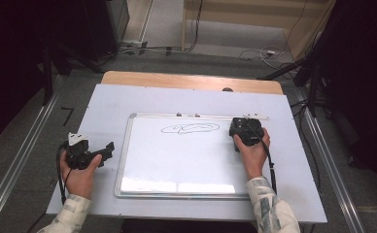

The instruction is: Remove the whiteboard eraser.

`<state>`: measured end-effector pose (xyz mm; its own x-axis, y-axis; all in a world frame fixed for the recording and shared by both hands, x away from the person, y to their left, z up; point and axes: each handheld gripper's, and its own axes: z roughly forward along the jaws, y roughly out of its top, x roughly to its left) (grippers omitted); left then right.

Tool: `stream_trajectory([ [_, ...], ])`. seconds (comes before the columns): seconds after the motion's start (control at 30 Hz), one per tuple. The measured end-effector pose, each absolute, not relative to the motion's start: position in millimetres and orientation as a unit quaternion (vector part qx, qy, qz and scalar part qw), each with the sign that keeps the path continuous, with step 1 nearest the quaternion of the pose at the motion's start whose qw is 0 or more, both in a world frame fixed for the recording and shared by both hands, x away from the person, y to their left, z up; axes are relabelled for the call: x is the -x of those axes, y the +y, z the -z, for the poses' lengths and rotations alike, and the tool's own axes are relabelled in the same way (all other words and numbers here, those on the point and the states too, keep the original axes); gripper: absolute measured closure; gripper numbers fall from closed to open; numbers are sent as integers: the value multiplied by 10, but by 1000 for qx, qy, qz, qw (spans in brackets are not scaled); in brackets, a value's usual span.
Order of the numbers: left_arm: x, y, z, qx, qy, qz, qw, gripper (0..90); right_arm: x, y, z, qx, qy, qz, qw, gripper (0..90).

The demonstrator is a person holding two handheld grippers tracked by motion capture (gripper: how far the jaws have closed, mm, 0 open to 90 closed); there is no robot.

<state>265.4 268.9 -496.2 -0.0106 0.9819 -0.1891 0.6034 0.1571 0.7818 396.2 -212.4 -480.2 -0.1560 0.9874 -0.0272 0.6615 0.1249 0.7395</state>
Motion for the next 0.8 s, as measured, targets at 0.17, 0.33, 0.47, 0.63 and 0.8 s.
stream_trajectory([
  [0.17, -2654, 2691, 4961, -597, 664, -254, 372, 67, -3999, -2089, 4816, -605, 690, -284, 278, 325],
  [0.33, -2654, 2697, 4959, -596, 664, -254, 373, 67, -4034, -2082, 4845, -613, 684, -279, 281, 339],
  [0.47, -2654, 2702, 4958, -596, 664, -255, 372, 67, -4048, -2064, 4852, -613, 685, -276, 282, 353],
  [0.63, -2654, 2700, 4957, -594, 665, -255, 374, 67, -4080, -2051, 4862, -618, 684, -270, 278, 349],
  [0.8, -2651, 2703, 4955, -595, 664, -255, 374, 67, -4084, -2034, 4878, -621, 685, -262, 277, 365],
])
